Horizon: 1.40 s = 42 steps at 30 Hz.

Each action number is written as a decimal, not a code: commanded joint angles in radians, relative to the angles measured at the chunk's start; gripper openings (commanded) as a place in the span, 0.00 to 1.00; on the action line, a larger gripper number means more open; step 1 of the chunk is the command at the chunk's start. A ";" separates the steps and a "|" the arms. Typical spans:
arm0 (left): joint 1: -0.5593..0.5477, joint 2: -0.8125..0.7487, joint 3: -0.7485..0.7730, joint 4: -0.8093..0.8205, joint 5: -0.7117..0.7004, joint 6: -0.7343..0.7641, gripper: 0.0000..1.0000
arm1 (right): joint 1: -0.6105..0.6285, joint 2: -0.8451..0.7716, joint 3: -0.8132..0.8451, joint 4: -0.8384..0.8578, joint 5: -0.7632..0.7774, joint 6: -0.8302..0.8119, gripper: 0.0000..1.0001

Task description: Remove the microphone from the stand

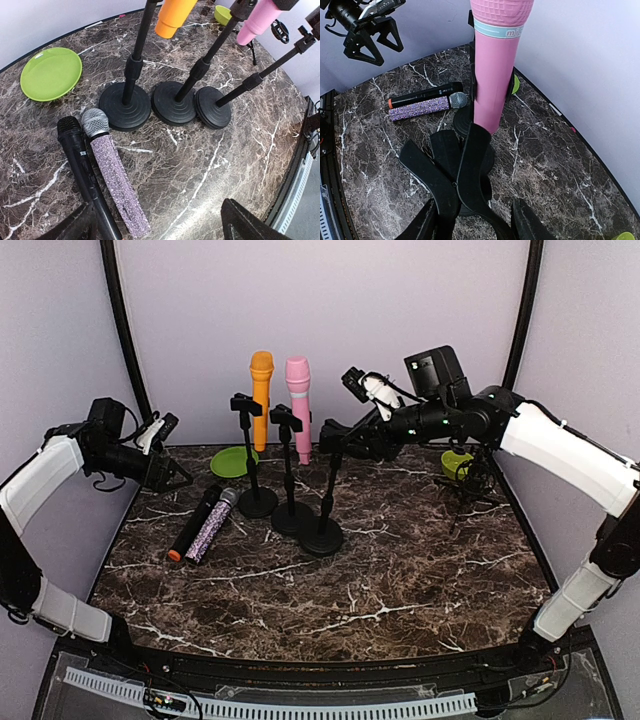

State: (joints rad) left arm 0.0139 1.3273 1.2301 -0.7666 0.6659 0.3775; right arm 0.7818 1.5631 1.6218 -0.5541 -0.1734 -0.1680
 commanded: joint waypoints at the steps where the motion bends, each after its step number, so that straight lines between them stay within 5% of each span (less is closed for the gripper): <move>1: -0.011 -0.057 0.032 -0.061 0.065 -0.009 0.88 | 0.026 -0.046 0.028 0.072 -0.020 0.056 0.14; 12: -0.086 -0.116 -0.002 -0.064 0.103 -0.004 0.87 | 0.143 -0.025 0.221 0.019 0.017 0.060 0.08; 25: -0.168 -0.157 -0.039 -0.091 0.125 0.058 0.85 | 0.231 -0.101 -0.089 0.301 0.014 0.182 0.03; 29: -0.171 -0.172 -0.041 -0.096 0.132 0.068 0.85 | 0.251 -0.109 -0.141 0.345 0.022 0.202 0.30; 33: -0.172 -0.180 -0.039 -0.102 0.130 0.074 0.85 | 0.280 -0.118 -0.190 0.374 0.094 0.217 0.94; 42: -0.174 -0.201 -0.012 -0.080 0.141 0.050 0.85 | 0.298 -0.331 -0.411 0.504 0.166 0.323 1.00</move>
State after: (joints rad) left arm -0.1555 1.1450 1.2030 -0.8425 0.7807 0.4335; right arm 1.0763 1.3464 1.2819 -0.1619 -0.0555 0.0860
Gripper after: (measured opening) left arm 0.852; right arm 0.999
